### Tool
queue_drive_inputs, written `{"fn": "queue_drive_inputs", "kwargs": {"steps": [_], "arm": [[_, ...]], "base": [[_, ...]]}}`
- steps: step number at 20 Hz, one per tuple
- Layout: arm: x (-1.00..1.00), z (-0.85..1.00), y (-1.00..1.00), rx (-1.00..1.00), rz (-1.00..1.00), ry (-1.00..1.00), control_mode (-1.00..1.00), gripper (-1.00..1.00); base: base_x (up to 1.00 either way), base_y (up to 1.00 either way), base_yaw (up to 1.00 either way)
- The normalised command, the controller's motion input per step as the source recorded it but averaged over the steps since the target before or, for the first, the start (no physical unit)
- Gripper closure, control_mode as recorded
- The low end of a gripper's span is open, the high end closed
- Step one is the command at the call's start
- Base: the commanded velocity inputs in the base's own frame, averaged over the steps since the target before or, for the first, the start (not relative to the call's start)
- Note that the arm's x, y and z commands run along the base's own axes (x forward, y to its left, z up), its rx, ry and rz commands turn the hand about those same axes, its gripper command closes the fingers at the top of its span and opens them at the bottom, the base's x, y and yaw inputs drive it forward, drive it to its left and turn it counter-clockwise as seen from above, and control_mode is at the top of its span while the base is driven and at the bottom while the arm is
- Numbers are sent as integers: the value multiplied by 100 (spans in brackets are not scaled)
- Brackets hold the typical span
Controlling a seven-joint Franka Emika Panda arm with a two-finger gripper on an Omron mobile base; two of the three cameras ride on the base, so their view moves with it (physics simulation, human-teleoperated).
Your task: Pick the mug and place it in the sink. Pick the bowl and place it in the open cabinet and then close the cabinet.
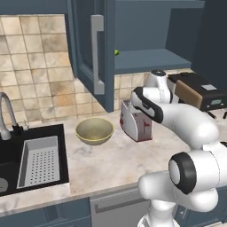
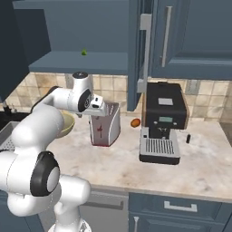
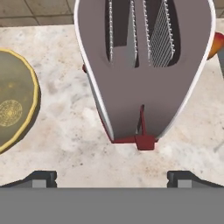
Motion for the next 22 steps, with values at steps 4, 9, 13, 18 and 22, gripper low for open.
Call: {"fn": "queue_drive_inputs", "kwargs": {"steps": [4, 9, 13, 18, 22], "arm": [[0, 0, 0, 0, 0, 0, 100, -100], [0, 0, 0, 0, 0, 0, 100, -100], [0, 0, 0, 0, 0, 0, 100, -100], [0, 0, 0, 0, 0, 0, 100, -100], [0, 0, 0, 0, 0, 0, 100, -100]], "base": [[35, 35, 0], [57, 50, 0], [97, 36, 2], [87, 6, 21], [73, 1, 33]]}}
